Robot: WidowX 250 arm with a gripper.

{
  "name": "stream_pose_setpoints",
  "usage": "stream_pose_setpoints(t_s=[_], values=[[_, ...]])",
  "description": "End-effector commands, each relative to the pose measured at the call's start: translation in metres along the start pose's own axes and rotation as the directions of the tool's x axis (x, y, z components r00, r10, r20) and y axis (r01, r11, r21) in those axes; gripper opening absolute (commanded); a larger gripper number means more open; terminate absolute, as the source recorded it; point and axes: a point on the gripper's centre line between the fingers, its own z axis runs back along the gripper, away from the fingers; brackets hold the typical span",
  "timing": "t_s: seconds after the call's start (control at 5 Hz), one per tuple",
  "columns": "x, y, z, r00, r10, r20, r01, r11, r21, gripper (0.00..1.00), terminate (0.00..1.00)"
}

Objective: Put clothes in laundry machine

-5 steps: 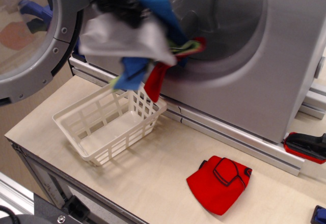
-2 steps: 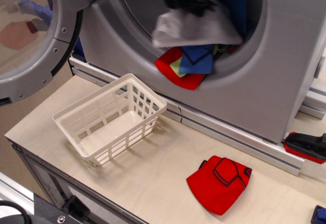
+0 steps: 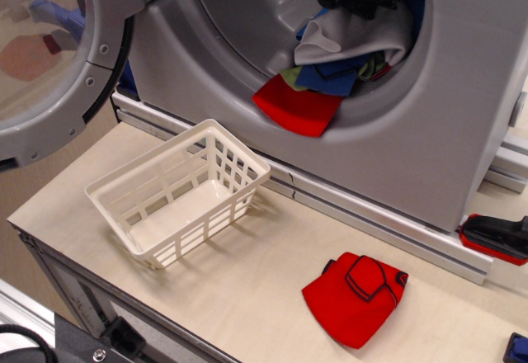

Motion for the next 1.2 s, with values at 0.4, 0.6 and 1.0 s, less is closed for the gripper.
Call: stream_pose_setpoints(t_s=[0.4,0.6,1.0], values=[[-0.017,0.011,0.077,0.990,-0.039,-0.135,0.040,0.999,0.007,1.00,0.00],[-0.034,0.010,0.092,0.986,-0.075,-0.148,0.074,0.997,-0.010,1.00,0.00],[-0.065,0.010,0.132,0.966,-0.115,-0.233,0.104,0.993,-0.056,1.00,0.00]])
